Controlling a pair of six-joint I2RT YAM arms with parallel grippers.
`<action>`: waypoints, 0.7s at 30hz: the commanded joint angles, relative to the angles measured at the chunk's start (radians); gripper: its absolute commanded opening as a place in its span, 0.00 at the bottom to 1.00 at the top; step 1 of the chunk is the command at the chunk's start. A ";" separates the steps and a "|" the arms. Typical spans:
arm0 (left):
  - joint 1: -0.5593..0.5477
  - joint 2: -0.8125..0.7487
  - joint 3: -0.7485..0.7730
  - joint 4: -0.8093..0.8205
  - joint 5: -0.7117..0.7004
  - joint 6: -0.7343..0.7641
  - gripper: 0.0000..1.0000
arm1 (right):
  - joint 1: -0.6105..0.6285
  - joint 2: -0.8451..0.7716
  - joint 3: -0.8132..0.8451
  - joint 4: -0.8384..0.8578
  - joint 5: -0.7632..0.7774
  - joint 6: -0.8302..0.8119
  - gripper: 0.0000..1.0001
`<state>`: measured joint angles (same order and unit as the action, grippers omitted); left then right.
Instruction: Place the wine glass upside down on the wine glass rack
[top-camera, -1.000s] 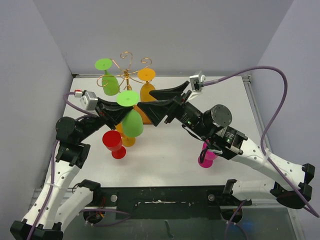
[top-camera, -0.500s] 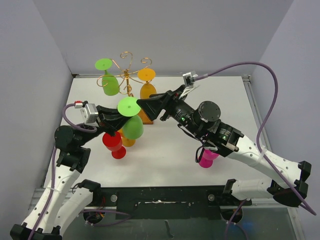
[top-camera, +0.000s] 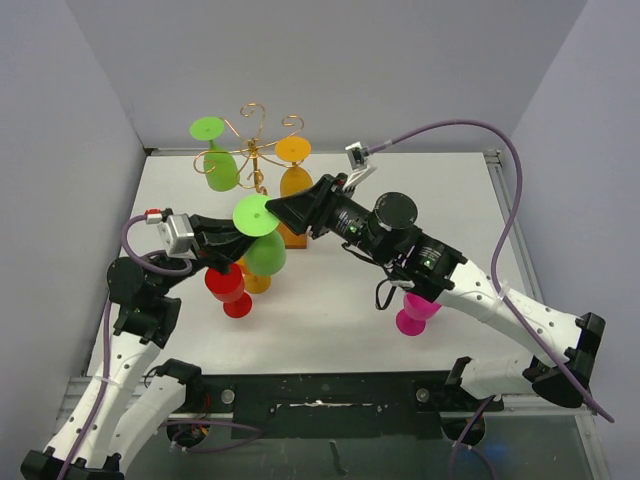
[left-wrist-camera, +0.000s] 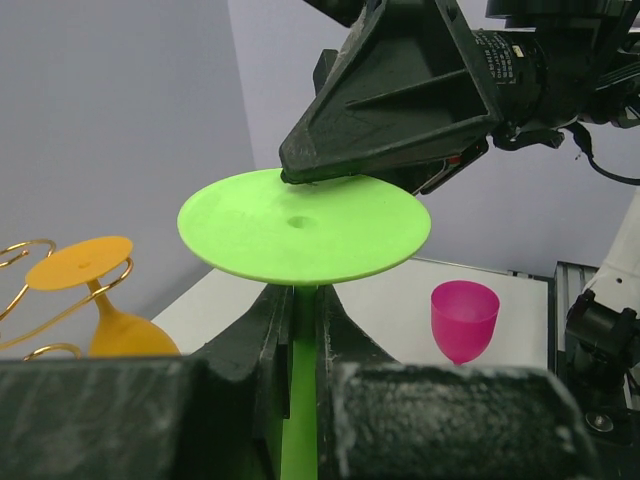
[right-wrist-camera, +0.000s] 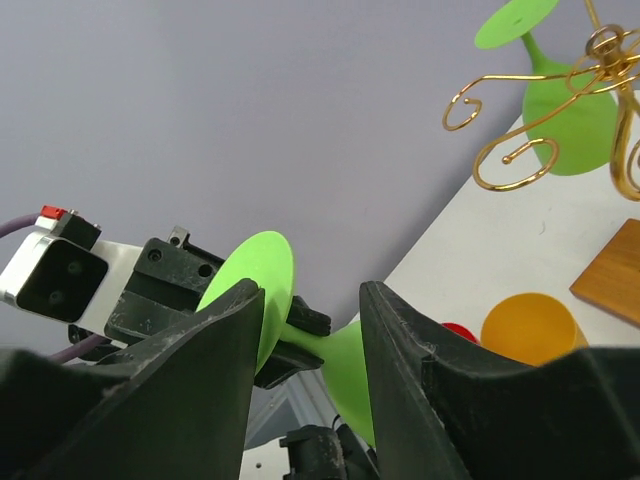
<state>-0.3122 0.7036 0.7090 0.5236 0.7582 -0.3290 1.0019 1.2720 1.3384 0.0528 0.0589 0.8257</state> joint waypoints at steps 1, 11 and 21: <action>0.005 -0.002 0.001 0.087 0.004 -0.007 0.00 | -0.006 0.004 0.002 0.097 -0.090 0.068 0.42; 0.005 0.005 -0.006 0.106 0.032 -0.021 0.00 | -0.023 0.021 -0.021 0.169 -0.163 0.146 0.10; -0.002 -0.024 -0.003 0.134 0.063 -0.107 0.53 | -0.030 -0.035 -0.027 0.154 -0.143 0.147 0.00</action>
<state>-0.3065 0.7071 0.6956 0.5789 0.7799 -0.3710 0.9802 1.2907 1.3178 0.1524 -0.1001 0.9958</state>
